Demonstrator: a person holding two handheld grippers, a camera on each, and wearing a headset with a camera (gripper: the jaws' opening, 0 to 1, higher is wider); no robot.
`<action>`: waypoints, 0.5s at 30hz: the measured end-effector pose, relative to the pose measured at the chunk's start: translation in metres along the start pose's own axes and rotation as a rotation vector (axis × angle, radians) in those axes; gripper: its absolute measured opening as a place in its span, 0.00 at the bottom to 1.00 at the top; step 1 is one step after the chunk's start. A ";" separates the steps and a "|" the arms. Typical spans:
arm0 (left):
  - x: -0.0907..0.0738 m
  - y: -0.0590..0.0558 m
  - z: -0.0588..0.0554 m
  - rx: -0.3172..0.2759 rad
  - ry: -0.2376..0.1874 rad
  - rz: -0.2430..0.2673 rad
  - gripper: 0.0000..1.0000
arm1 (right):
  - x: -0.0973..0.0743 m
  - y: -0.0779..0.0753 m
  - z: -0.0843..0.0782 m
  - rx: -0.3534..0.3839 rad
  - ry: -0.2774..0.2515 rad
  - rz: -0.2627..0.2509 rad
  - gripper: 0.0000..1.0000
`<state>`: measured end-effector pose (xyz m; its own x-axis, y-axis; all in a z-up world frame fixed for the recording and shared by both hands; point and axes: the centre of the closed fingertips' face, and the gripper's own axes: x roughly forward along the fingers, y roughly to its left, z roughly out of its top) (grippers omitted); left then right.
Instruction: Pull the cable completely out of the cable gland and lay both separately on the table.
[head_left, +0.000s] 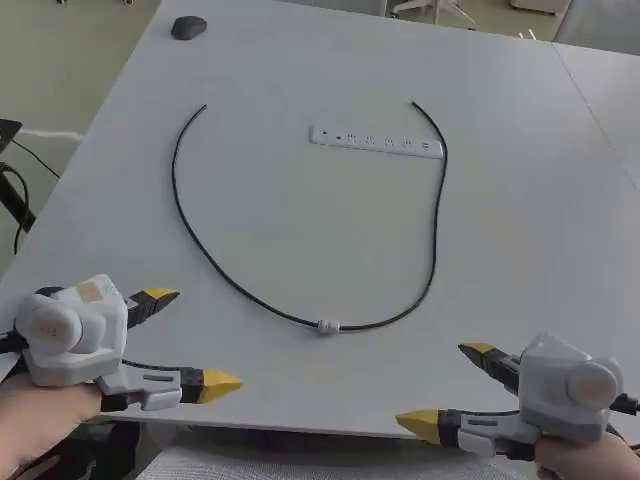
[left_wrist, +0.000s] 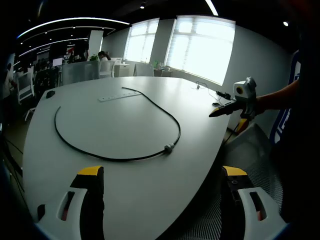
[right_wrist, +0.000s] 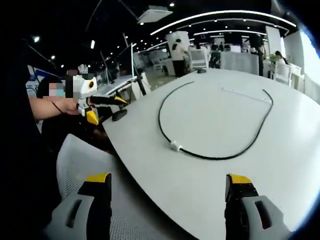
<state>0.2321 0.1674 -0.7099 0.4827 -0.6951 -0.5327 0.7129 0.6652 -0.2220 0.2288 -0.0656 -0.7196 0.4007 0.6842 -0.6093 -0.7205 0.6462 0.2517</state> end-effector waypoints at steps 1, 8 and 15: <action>0.000 0.000 0.001 -0.001 -0.002 -0.001 0.99 | 0.001 0.001 -0.001 -0.002 0.004 0.002 0.99; -0.002 0.002 0.006 -0.017 -0.026 0.005 0.99 | 0.001 0.002 -0.003 -0.007 0.013 0.010 0.99; -0.004 0.004 0.007 -0.015 -0.028 0.020 0.99 | 0.001 0.001 -0.003 -0.016 0.016 0.010 0.99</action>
<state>0.2363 0.1705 -0.7031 0.5108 -0.6887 -0.5145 0.6952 0.6830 -0.2239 0.2271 -0.0651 -0.7224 0.3844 0.6848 -0.6192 -0.7332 0.6340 0.2460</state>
